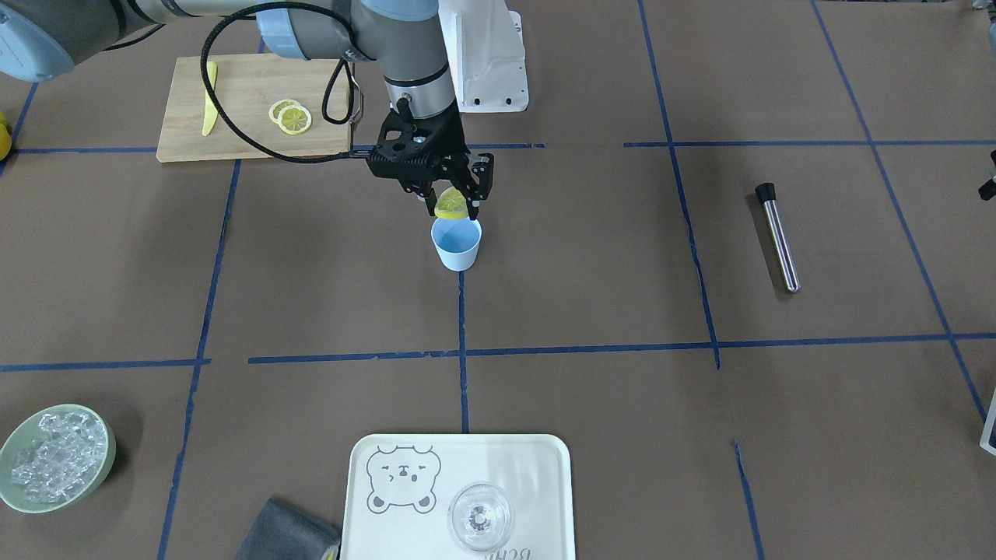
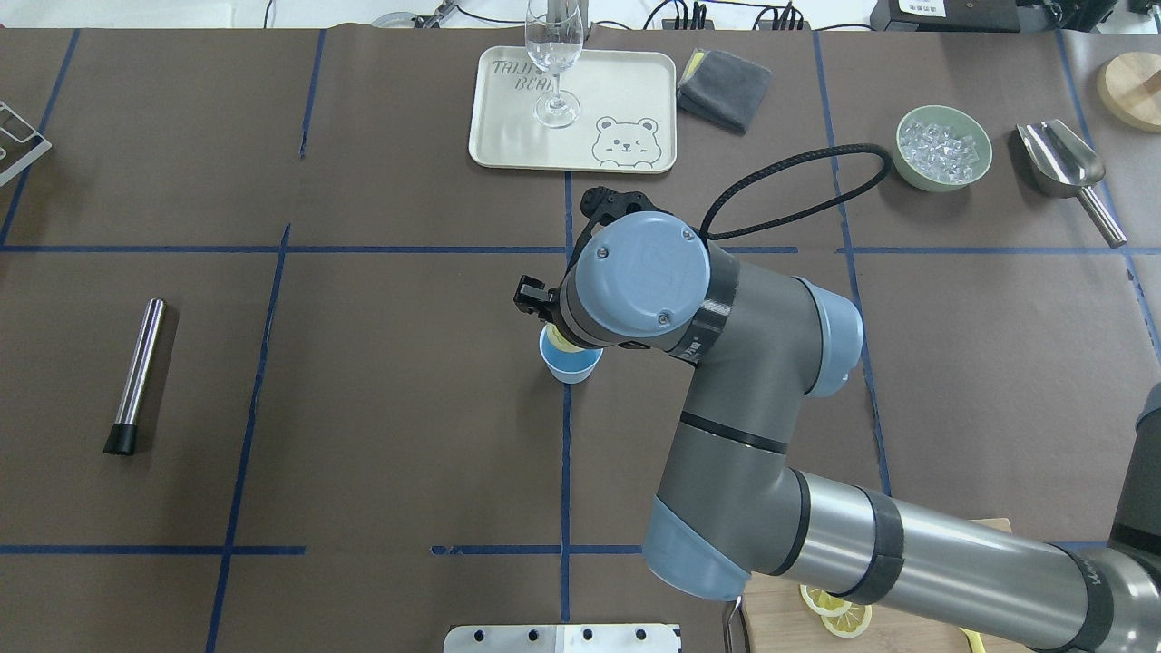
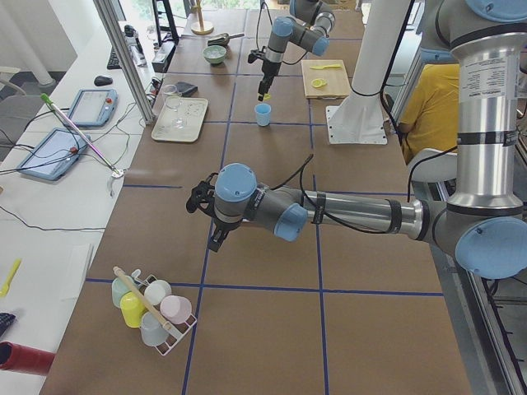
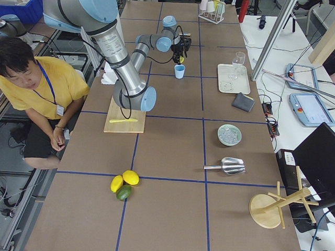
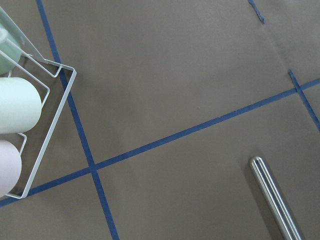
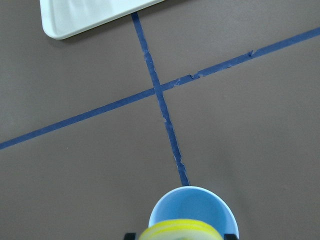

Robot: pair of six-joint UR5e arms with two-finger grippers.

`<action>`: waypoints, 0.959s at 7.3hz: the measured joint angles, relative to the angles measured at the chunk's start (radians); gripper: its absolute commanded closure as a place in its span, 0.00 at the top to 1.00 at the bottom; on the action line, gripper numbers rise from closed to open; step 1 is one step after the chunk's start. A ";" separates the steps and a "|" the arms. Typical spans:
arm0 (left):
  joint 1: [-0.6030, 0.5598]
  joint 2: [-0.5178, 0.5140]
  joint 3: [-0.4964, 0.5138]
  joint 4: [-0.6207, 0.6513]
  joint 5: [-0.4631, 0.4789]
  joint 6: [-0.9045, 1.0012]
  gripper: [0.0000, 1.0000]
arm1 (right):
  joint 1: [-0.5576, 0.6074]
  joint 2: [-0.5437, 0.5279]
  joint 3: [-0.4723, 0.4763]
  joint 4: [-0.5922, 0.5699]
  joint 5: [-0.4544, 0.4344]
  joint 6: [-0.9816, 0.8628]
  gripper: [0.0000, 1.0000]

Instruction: Squeeze lemon into cup

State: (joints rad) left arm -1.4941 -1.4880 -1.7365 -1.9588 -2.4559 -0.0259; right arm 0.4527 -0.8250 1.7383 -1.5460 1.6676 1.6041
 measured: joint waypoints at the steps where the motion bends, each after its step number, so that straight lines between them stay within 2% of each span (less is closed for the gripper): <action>1: 0.000 0.000 -0.001 0.000 0.000 0.000 1.00 | 0.000 0.005 -0.022 0.000 0.001 0.001 0.66; 4: 0.000 0.000 -0.002 0.000 0.000 0.000 1.00 | -0.008 0.003 -0.041 0.001 0.001 0.004 0.70; 7: 0.000 -0.001 -0.002 0.000 0.000 -0.001 1.00 | -0.018 0.000 -0.044 0.001 0.000 0.002 0.84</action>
State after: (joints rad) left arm -1.4941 -1.4889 -1.7381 -1.9589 -2.4555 -0.0267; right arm 0.4351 -0.8254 1.6947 -1.5447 1.6675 1.6059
